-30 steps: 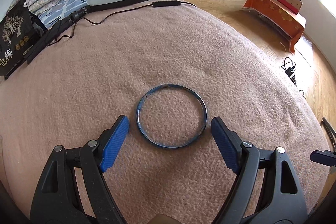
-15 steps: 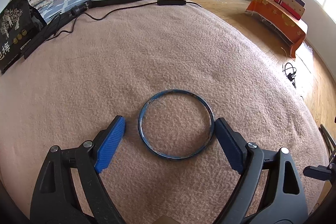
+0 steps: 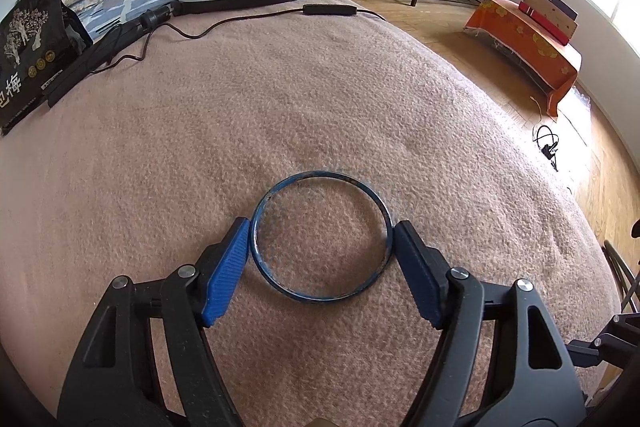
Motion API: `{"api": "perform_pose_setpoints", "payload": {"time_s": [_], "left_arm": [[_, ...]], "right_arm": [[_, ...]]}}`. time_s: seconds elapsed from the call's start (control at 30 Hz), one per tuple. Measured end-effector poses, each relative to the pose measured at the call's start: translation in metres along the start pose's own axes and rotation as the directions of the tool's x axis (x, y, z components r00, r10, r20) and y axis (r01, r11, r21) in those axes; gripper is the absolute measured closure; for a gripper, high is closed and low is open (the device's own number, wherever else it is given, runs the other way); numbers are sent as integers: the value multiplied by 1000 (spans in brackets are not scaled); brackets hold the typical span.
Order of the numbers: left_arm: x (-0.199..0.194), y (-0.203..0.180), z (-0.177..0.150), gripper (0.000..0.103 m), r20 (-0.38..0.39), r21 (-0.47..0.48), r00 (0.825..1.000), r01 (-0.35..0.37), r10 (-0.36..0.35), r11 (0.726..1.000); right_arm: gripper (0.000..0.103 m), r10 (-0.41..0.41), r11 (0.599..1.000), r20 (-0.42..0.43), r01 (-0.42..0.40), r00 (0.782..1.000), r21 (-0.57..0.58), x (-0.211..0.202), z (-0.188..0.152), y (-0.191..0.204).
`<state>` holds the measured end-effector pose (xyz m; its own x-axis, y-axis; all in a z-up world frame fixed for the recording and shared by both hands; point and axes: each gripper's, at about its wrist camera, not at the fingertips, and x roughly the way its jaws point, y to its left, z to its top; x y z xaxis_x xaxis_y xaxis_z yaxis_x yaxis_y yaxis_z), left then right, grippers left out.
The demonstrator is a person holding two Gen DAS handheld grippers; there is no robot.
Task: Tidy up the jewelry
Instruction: 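Close the left tool on the dark blue bangle while the right tool grasps another pearl earring, then carry the bangle with the left tool while the right tool carries the pearl to the tray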
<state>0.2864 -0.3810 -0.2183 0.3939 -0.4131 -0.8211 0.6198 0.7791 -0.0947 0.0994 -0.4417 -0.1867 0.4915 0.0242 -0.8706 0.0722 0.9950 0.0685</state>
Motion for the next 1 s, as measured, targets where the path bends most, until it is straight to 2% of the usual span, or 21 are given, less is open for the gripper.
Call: {"api": "perform_pose_setpoints", "payload": {"time_s": [0.23, 0.47, 1.0], "left_arm": [[-7, 1, -5, 29, -2, 4, 1000, 0, 0, 1000], [-26, 11, -13, 29, 9, -27, 1000, 8, -7, 1000], [-101, 40, -31, 29, 101, -61, 994, -32, 38, 998]], "right_arm": [[96, -5, 1000, -10, 5, 1000, 10, 1, -3, 2], [96, 12, 998, 6, -12, 1000, 56, -7, -2, -3], [96, -15, 1000, 77, 12, 997, 29, -47, 10, 16]]}}
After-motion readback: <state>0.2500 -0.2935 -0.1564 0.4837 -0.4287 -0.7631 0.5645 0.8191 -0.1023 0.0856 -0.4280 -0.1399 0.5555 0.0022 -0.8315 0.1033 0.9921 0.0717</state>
